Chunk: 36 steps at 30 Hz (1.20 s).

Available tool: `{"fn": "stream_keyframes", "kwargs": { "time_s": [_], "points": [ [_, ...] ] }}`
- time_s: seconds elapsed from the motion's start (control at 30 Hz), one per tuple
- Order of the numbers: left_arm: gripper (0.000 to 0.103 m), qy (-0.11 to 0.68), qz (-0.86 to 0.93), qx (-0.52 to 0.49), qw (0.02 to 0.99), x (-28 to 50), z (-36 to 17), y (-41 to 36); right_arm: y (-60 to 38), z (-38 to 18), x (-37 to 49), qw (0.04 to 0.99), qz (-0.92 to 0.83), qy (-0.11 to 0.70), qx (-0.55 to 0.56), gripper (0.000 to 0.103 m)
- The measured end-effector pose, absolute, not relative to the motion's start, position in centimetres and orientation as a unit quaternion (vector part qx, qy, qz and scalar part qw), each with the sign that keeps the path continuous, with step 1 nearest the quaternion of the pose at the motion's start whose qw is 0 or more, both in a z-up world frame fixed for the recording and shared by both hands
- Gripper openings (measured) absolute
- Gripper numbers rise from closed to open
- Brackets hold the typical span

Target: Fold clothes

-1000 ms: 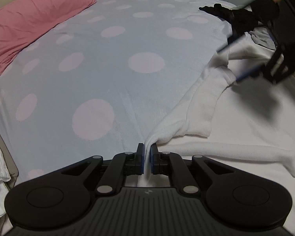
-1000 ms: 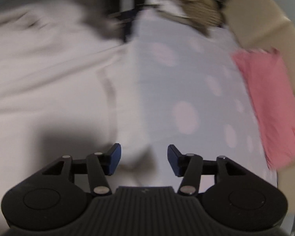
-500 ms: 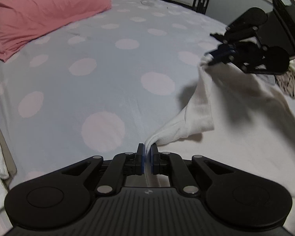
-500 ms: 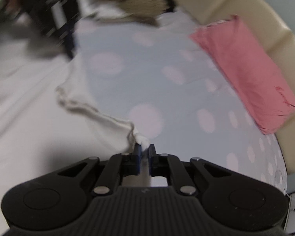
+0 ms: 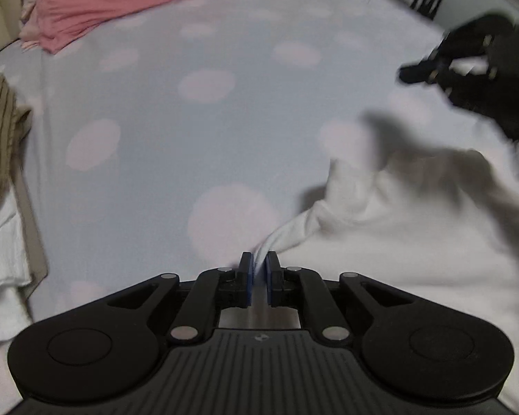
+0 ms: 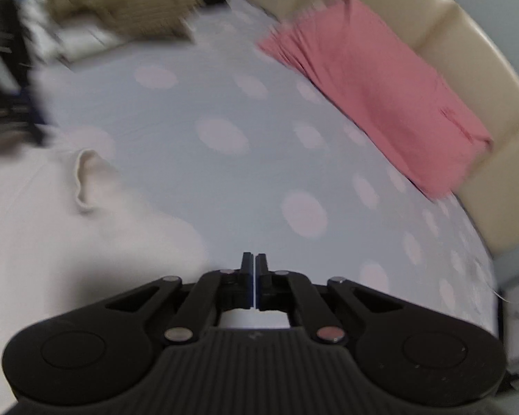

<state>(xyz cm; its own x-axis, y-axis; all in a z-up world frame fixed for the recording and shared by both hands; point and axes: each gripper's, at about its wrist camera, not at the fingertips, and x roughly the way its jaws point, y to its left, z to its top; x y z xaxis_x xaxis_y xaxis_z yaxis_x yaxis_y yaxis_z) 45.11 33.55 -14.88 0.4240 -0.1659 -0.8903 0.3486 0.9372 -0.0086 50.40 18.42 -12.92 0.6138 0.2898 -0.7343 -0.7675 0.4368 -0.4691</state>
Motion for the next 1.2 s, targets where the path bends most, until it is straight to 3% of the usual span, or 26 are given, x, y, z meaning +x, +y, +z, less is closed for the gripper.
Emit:
{"fn": "stream_keyframes", "kwargs": {
  "time_s": [0.1, 0.17, 0.2, 0.23, 0.3, 0.67, 0.8, 0.87, 0.93, 1.03, 1.07, 1.1, 1.2],
  "points": [
    [0.008, 0.471, -0.151, 0.116, 0.861, 44.2, -13.6, 33.7, 18.5, -13.5, 51.1, 0.81, 0.304, 0.305, -0.397, 0.005],
    [0.015, 0.447, -0.167, 0.105, 0.873, 43.6, -12.6, 34.4, 17.5, -12.8, 50.7, 0.824, 0.322, 0.308, -0.35, 0.007],
    [0.016, 0.442, -0.174, 0.102, 0.874, 43.4, -12.4, 34.8, 16.9, -12.6, 50.1, 0.823, 0.34, 0.307, -0.336, 0.013],
    [0.016, 0.439, -0.181, 0.1, 0.874, 43.3, -12.2, 35.0, 16.2, -12.4, 49.6, 0.822, 0.356, 0.307, -0.322, 0.028],
    [0.017, 0.439, -0.19, 0.093, 0.873, 43.5, -12.4, 35.0, 15.0, -12.7, 48.5, 0.812, 0.373, 0.313, -0.322, 0.038],
    [0.024, 0.451, -0.261, 0.112, 0.846, 44.8, -14.7, 28.4, 13.8, -15.7, 49.7, 0.764, 0.41, 0.447, -0.221, 0.04],
    [0.024, 0.469, -0.234, 0.146, 0.839, 45.3, -16.0, 27.1, 14.6, -17.3, 49.4, 0.751, 0.398, 0.466, -0.247, 0.045],
    [0.024, 0.479, -0.219, 0.152, 0.836, 45.6, -16.6, 27.0, 14.4, -17.9, 49.6, 0.742, 0.398, 0.487, -0.234, 0.039],
    [0.024, 0.482, -0.209, 0.148, 0.838, 45.8, -16.8, 27.1, 14.2, -17.7, 49.4, 0.745, 0.398, 0.477, -0.242, 0.009],
    [0.022, 0.5, -0.186, 0.124, 0.837, 46.7, -17.2, 27.5, 13.7, -17.3, 49.4, 0.755, 0.4, 0.459, -0.243, 0.005],
    [0.011, 0.508, -0.177, 0.118, 0.835, 46.9, -17.3, 27.5, 13.5, -17.0, 49.5, 0.761, 0.398, 0.452, -0.242, 0.005],
    [0.007, 0.512, -0.17, 0.117, 0.834, 47.1, -17.3, 27.4, 13.3, -16.9, 49.7, 0.766, 0.395, 0.448, -0.239, 0.004],
    [0.004, 0.502, -0.17, 0.118, 0.84, 47.4, -16.8, 26.9, 13.2, -16.4, 50.1, 0.773, 0.392, 0.442, -0.232, 0.004]
  ]
}}
